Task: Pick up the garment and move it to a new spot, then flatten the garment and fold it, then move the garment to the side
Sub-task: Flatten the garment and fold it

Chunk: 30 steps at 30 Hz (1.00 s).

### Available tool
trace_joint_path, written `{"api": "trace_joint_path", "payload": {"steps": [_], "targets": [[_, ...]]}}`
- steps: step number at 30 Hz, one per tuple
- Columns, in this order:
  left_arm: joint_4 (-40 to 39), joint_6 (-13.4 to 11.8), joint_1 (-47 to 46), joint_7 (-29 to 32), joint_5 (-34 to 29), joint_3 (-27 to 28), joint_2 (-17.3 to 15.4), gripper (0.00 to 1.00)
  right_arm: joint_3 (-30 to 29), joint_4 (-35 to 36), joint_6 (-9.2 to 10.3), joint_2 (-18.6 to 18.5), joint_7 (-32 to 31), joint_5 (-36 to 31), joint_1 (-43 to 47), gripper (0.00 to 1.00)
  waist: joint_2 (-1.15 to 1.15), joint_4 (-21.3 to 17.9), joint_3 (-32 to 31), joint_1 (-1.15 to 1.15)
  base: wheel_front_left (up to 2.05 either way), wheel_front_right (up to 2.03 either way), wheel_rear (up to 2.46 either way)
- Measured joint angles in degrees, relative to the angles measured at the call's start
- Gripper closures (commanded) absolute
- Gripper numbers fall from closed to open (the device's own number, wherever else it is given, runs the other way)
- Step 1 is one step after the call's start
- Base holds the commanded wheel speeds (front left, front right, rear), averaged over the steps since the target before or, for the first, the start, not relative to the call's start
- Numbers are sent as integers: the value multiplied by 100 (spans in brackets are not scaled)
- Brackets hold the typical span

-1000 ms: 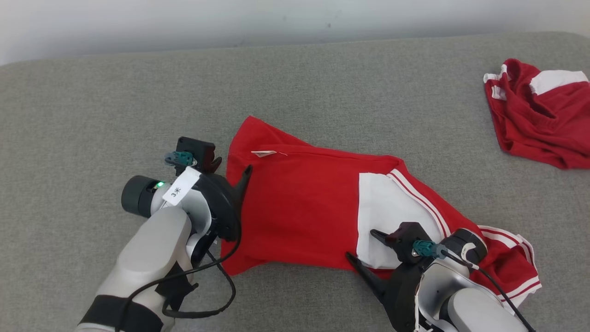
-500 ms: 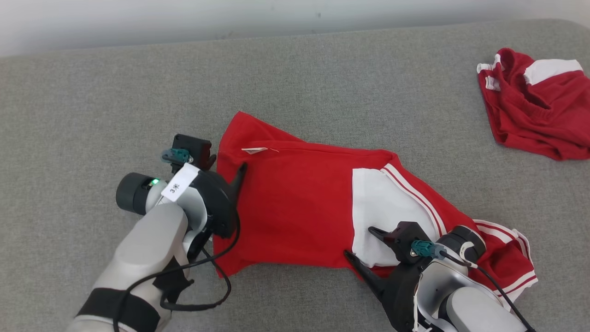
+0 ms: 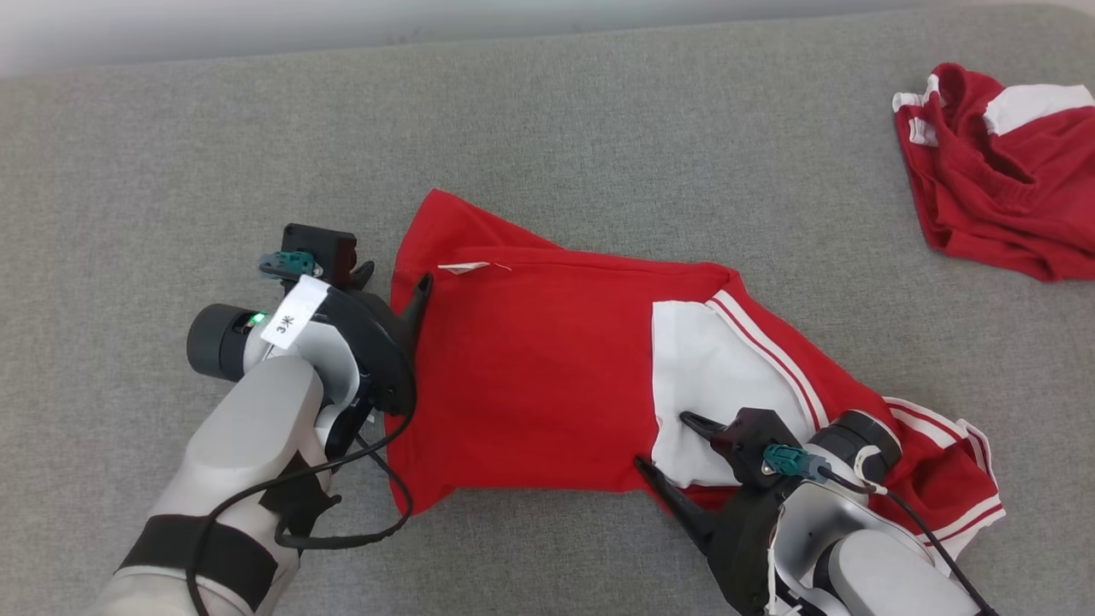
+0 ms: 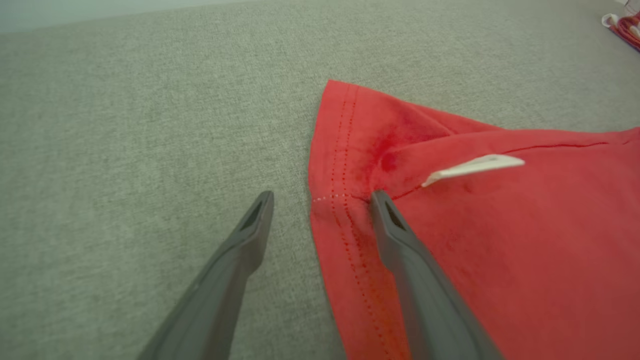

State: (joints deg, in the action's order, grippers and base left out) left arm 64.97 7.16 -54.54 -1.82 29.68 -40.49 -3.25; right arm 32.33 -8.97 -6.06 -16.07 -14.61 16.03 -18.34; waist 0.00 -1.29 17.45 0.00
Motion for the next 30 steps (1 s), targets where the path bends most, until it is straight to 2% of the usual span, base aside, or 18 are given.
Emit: {"api": "trace_joint_path", "payload": {"steps": [1,2,3,4,5,6,12,16,22,30], "targets": [[13,0,-3,0,36,1,-1,0,-2,12,1,-1,1,-1,-1,0,0,-3,19,0,0,0,0],[16,0,-9,1,60,-20,0,12,-3,18,1,-2,0,-1,-5,0,0,-5,38,0,0,0,0],[12,0,-14,1,69,-58,1,60,-4,22,1,-4,0,-2,-10,8,0,-5,57,0,0,0,0],[11,0,-19,-1,105,-67,11,89,-8,26,1,-5,1,-3,-17,55,0,-3,74,0,0,0,0],[9,0,-30,-22,116,-92,13,100,-12,27,2,-12,1,-4,-41,88,0,1,89,0,0,0,0],[-3,0,-48,-23,116,-136,15,100,-26,30,7,-25,4,-5,-71,100,0,9,101,0,0,0,0],[-31,0,-118,-143,214,-313,56,100,-157,-11,9,-10,145,55,-106,100,0,114,96,0,0,0,0],[-48,0,-118,-292,561,-143,23,100,-417,-18,8,266,321,581,-101,100,0,146,7,0,0,0,0],[-131,46,-87,-431,1236,187,-252,100,-843,-57,-11,210,510,1203,-77,100,0,153,-214,0,0,0,0],[-348,68,282,-400,1525,16,-444,100,-1373,-85,-57,231,736,1986,310,100,-1,111,-481,-1,0,0,0]]}}
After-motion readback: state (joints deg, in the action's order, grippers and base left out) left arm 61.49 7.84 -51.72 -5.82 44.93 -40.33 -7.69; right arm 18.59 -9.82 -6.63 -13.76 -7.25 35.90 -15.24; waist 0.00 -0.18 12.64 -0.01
